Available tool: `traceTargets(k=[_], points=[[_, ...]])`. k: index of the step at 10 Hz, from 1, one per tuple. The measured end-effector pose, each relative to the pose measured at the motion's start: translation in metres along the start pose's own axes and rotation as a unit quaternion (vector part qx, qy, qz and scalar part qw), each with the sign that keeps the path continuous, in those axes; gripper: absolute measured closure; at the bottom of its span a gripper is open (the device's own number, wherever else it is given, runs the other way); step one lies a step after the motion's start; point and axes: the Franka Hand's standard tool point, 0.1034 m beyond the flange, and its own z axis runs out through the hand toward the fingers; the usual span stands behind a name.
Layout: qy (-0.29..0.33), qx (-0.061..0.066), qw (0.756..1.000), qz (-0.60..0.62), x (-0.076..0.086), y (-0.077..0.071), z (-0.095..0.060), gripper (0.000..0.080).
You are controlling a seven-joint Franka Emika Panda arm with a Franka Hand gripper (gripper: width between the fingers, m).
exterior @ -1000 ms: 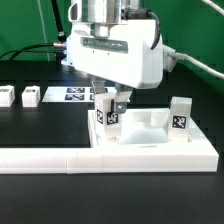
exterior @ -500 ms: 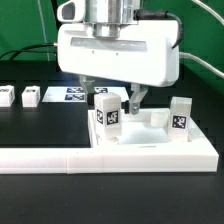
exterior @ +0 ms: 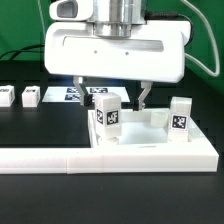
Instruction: Assemble square table
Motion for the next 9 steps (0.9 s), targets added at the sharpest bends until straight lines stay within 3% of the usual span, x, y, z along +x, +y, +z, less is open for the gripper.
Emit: traceTargets(k=[4,8,9], points=[[0.0,0.0,0.989,-0.145,0.0003,0.0029,-0.0011,0.015],[0.0,0.0,0.987,-0.163,0.0,0.0024,-0.0007,0.0163],[0.0,0.0,0.988,-0.157,0.0,0.0024,-0.0006,0.0336]])
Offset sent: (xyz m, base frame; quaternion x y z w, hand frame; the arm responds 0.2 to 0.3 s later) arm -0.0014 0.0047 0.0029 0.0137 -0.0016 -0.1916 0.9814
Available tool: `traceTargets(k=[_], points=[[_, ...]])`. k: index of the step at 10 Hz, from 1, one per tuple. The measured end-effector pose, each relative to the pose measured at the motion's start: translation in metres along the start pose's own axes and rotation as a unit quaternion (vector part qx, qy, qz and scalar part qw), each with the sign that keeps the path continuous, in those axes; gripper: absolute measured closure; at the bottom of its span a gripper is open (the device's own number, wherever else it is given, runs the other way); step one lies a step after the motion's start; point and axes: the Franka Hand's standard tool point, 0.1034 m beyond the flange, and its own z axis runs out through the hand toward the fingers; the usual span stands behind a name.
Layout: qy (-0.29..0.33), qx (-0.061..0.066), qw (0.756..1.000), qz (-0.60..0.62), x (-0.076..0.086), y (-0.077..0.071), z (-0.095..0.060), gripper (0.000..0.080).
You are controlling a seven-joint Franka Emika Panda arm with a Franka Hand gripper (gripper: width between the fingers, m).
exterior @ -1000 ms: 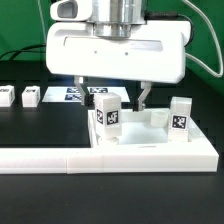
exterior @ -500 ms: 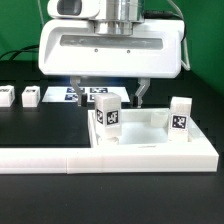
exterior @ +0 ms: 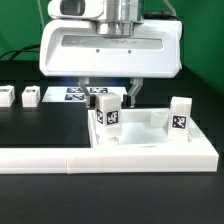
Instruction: Assemble square table
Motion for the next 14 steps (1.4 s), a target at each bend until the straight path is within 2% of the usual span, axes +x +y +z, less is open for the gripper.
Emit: traceTargets(k=[1,3,6,9,12,14], points=[[0.0,0.0,1.0,0.013,0.0,0.0,0.0001,0.0513],[0.0,0.001,0.999,0.042,-0.0002,-0.0001,0.0005,0.0509],[0.002,0.0,0.982,0.188,0.0007,0.0018,0.0018,0.0509],[-0.003,-0.001,0.941,0.339,0.0001,0.0006,0.0018,0.0509],[-0.008,-0.001,0.886,0.463,0.0,0.003,0.0027,0.0509],[-0.024,-0.007,0.841,0.541,-0.0007,0.0036,0.0029,0.0509]])
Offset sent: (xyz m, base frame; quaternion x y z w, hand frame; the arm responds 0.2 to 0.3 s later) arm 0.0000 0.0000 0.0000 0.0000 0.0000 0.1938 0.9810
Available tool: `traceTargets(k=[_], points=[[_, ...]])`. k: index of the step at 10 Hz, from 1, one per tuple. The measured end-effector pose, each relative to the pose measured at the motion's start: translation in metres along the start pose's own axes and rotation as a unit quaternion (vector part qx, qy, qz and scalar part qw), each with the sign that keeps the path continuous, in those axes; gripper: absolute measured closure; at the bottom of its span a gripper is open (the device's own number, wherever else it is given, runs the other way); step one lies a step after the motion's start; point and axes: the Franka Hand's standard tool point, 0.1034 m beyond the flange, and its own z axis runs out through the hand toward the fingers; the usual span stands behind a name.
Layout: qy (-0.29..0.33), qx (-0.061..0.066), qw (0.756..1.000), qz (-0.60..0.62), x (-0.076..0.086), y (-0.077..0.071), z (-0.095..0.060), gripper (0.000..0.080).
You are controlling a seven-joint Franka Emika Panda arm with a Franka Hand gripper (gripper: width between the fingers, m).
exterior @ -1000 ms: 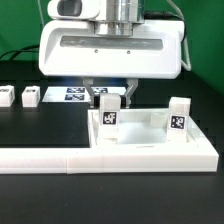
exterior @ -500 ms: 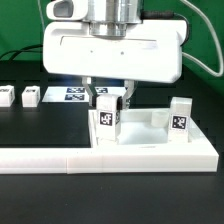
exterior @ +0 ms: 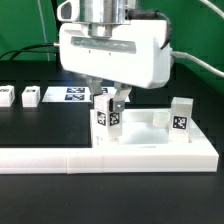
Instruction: Assemble square table
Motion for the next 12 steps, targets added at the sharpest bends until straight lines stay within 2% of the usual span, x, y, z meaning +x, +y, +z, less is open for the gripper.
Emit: traceTargets(k=[4,6,7,8,9,12], points=[[-0.003,0.001,0.991,0.134,0.0014,-0.0002,0.0003,0.0508],[-0.003,0.001,0.993,0.121,0.0005,-0.0006,0.0004,0.0499],[-0.003,0.002,0.995,0.098,-0.0016,-0.002,0.0005,0.0325],[-0.001,0.006,0.997,0.074,-0.0017,-0.0036,0.0001,0.0325],[0.005,0.012,1.0,0.017,0.0001,-0.0049,-0.0003,0.0179],[0.015,0.019,0.991,-0.131,-0.0001,-0.0064,0.0004,0.0152]])
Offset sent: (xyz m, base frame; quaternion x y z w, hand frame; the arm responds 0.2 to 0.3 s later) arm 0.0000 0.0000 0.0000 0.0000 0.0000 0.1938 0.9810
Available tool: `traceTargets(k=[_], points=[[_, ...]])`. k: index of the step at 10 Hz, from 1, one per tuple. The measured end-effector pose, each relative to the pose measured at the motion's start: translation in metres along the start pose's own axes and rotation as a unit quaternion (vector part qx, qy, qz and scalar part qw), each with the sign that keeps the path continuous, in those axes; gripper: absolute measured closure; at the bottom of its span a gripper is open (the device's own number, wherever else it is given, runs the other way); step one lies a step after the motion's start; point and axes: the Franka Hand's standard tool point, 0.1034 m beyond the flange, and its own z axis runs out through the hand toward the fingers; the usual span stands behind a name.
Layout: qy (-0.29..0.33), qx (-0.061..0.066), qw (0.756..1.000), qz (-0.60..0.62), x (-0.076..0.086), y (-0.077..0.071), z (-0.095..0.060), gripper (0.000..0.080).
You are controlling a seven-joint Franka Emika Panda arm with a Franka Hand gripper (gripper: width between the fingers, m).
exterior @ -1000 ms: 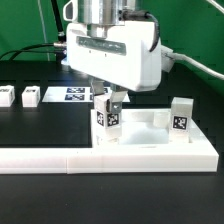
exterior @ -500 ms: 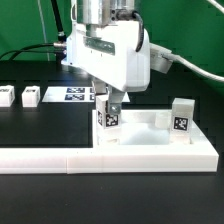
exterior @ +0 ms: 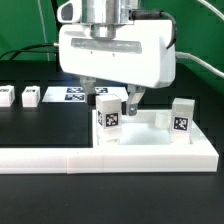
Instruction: Assemble square table
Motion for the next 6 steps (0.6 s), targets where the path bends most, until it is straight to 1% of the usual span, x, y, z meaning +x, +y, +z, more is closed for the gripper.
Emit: traceTargets(k=[3,5,6], points=[[0.0,-0.001,0.995,-0.101,0.0,0.0004,0.0003,0.015],[0.0,-0.001,0.985,-0.171,0.0001,0.0005,0.0003,0.015],[0.0,0.001,0.976,-0.22,-0.002,-0.0017,-0.0004,0.015]])
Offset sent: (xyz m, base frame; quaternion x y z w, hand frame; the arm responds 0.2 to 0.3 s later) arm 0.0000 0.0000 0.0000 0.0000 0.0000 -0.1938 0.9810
